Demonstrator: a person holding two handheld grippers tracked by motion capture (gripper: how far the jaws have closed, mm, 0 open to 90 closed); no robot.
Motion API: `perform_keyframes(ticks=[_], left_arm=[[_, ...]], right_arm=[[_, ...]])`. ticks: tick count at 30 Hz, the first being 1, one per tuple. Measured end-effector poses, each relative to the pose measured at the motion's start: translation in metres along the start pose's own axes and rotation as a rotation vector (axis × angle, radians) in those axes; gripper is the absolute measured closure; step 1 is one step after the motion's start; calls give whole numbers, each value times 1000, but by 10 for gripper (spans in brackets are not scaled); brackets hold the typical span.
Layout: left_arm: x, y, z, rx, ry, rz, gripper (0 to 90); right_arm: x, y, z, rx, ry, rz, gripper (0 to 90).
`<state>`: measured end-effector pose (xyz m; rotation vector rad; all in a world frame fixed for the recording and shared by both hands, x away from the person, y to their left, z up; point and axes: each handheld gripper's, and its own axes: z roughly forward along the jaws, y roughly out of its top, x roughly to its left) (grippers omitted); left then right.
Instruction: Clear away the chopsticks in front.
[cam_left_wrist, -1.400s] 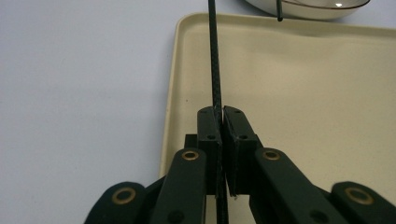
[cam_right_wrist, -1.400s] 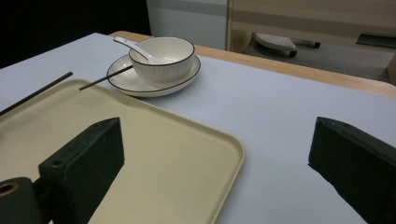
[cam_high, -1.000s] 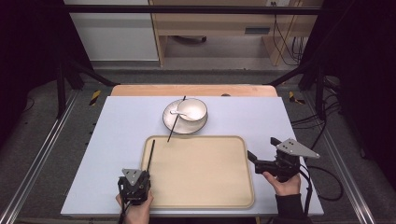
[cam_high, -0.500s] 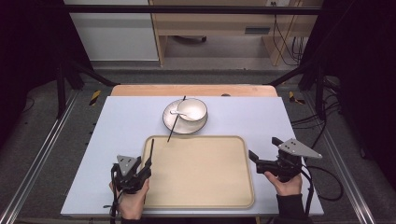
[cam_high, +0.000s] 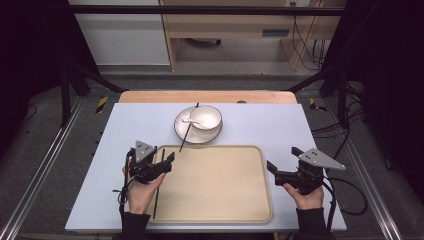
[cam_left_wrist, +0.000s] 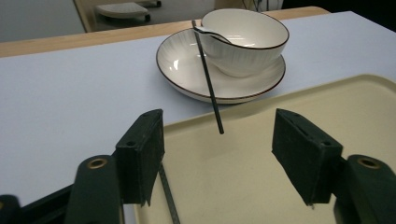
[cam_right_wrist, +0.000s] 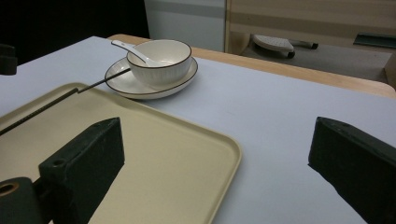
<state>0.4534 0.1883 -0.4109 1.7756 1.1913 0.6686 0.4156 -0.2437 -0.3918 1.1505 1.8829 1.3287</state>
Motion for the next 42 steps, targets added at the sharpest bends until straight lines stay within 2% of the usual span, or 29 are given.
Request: perform_keyframes(ticks=[2,5,7,10,12,14,15,17,20,24,30,34,42], left_arm=[[3,7,7,15,-24,16,299],[6,10,11,21,-35,19,278],[6,13,15,30,-16,35,271],[8,17,21,35,-14,52,238],[8,21,29,48,-14,78,223],[8,22,32,49,-14,80,220],[8,23,35,64,-24,93,201],[8,27,44,91,-18,110,195],[9,28,49,93,-11,118,204],[8,33,61,128,-7,142,202],[7,41,80,153,-24,173,217],[7,43,89,163,-32,168,235],[7,47,108,213,-24,191,280]], right_arm=[[0,0,0,0,0,0,36],[0,0,0,-2,-2,4,36],[0,0,0,-2,-2,4,36],[-1,0,0,-1,-5,1,36],[0,0,1,3,-3,1,37],[0,0,1,5,-4,0,36],[0,-1,2,5,-3,0,36],[0,-1,2,6,-4,1,36],[0,-1,1,5,-4,0,36],[0,-1,2,5,-4,5,36],[0,-1,2,5,-3,2,36],[0,0,2,6,-3,5,36],[-2,0,1,0,-3,4,36]])
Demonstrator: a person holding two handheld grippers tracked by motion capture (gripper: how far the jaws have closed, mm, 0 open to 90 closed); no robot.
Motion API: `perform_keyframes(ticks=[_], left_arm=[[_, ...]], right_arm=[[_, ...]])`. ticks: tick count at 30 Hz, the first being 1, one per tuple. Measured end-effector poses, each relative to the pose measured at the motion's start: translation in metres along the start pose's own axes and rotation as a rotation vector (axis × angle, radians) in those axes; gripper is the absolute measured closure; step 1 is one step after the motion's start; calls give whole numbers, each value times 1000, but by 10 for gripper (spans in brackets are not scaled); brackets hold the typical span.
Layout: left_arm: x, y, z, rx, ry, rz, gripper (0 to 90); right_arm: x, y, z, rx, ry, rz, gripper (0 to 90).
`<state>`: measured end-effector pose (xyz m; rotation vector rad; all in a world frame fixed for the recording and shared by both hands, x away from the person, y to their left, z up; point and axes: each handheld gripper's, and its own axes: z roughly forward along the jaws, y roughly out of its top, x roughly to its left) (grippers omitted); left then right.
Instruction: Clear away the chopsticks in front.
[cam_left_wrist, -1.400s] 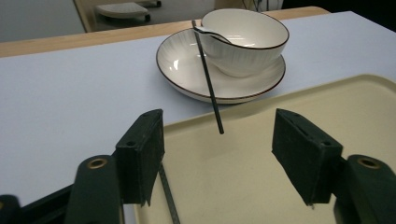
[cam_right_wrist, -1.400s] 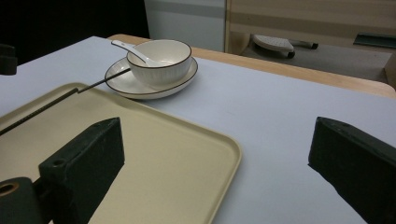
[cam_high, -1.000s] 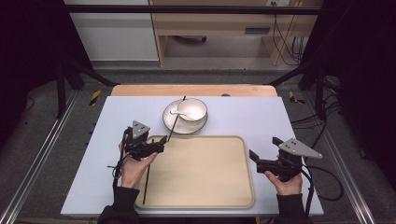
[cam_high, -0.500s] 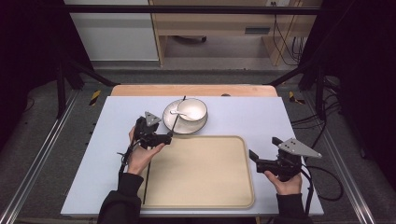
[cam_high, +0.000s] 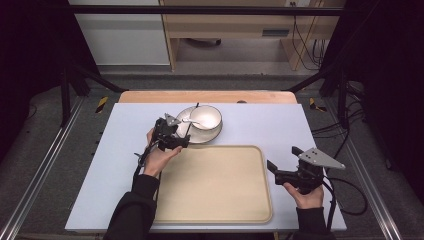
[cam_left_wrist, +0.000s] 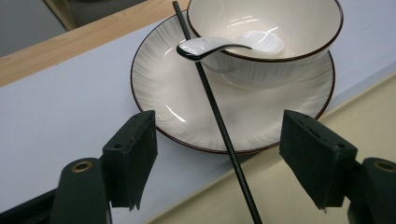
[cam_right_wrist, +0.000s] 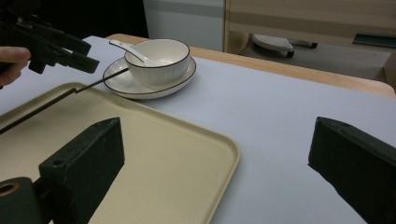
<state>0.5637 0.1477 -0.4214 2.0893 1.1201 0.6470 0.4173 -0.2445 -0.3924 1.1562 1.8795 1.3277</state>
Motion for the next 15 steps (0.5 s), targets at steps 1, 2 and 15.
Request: perform_keyframes(ticks=[1,2,15], left_arm=[[0,1,2,8,0,5,284],[1,1,5,12,5,5,289],[4,6,32,48,9,-12,484]], right_arm=[[0,0,0,-1,0,-2,37],[0,0,0,0,0,-1,37],[0,0,1,2,1,-1,37]])
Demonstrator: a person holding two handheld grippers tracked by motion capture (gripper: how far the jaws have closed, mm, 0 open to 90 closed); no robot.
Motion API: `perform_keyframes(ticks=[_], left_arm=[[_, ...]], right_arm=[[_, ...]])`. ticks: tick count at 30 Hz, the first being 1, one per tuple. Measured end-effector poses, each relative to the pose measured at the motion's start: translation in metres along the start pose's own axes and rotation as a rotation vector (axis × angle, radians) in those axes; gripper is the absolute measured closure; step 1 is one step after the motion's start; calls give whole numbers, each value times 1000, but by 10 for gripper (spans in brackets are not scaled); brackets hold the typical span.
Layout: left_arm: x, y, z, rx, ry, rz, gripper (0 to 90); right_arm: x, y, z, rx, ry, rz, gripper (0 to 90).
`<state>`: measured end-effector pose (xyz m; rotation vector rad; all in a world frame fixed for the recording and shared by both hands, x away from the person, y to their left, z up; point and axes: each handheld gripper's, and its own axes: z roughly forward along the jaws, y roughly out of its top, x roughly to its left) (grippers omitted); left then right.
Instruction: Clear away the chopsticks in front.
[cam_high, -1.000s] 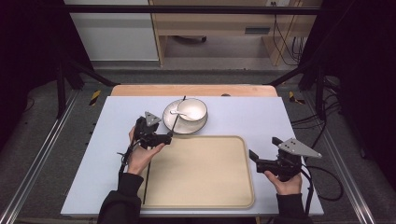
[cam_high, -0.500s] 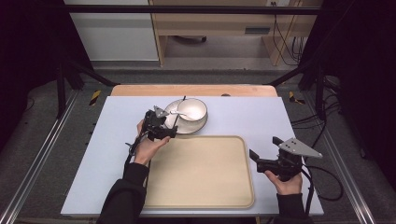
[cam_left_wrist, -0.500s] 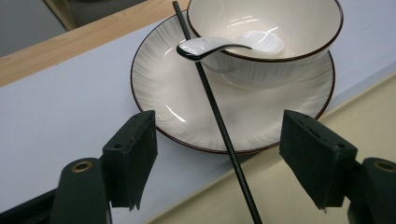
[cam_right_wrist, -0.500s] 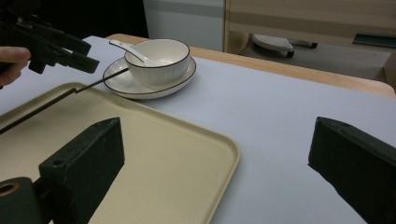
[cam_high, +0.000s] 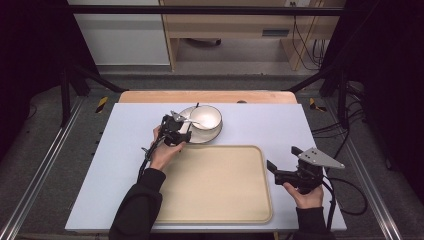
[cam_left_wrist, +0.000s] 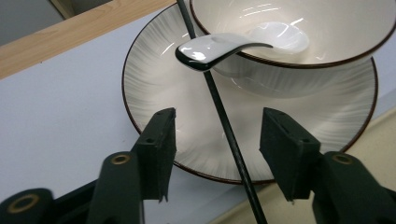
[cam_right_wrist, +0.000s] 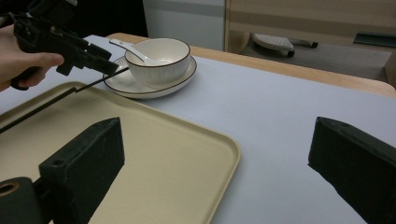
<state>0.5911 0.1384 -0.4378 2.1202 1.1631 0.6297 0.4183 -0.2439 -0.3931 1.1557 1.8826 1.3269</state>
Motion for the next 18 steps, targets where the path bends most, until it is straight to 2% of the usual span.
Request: perform_keyframes(ticks=[3,4,9,12,16,18], left_arm=[[0,-1,4,3,1,-10,563],[0,-1,5,-1,-6,-22,563],[-1,-2,11,13,-1,-20,621],[0,-3,15,0,-5,-42,664],[-3,-3,17,-3,-6,-38,720],[-5,-3,20,3,-3,-48,739]], right_arm=[[0,0,1,3,1,0,37],[0,0,1,3,1,0,37],[0,0,0,4,2,-1,37],[0,0,1,3,0,0,36],[0,0,0,5,2,1,37],[0,0,1,5,1,0,37]])
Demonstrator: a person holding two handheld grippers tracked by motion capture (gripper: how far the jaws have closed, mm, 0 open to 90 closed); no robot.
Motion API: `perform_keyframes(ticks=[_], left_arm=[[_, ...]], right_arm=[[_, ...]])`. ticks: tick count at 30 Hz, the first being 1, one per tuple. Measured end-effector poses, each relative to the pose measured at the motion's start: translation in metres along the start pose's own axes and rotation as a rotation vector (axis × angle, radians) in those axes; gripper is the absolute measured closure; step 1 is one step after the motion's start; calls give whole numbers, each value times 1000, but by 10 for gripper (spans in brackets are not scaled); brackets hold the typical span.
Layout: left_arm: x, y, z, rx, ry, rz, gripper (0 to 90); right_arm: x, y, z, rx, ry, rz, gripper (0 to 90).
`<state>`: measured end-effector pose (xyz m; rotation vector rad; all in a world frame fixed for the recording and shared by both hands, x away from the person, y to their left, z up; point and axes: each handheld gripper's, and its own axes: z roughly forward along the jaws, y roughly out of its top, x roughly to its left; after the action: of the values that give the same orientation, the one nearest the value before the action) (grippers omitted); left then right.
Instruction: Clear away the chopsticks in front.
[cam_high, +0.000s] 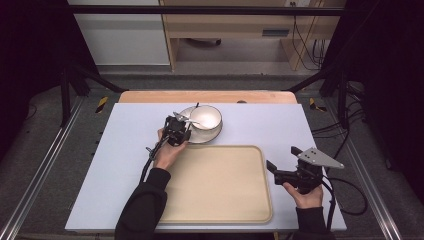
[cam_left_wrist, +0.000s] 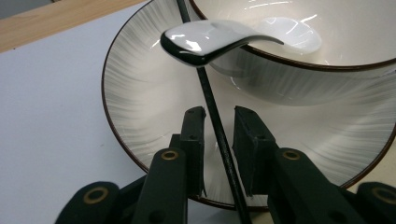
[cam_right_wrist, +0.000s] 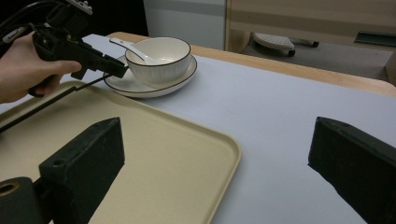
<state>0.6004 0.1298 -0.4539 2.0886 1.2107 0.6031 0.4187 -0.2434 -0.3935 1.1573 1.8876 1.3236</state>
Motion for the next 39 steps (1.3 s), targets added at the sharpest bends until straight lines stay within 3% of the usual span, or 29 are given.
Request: perform_keyframes(ticks=[18,24,32,39], left_arm=[[3,-2,2,0,27,-71,844],[6,-2,-2,-1,12,-84,849],[14,-4,-17,-25,32,-101,852],[22,-10,-40,-53,62,-124,852]], right_arm=[[0,0,1,2,1,-3,37],[0,0,1,3,1,-3,37],[1,0,1,4,0,-3,38],[1,0,0,2,-6,-4,38]])
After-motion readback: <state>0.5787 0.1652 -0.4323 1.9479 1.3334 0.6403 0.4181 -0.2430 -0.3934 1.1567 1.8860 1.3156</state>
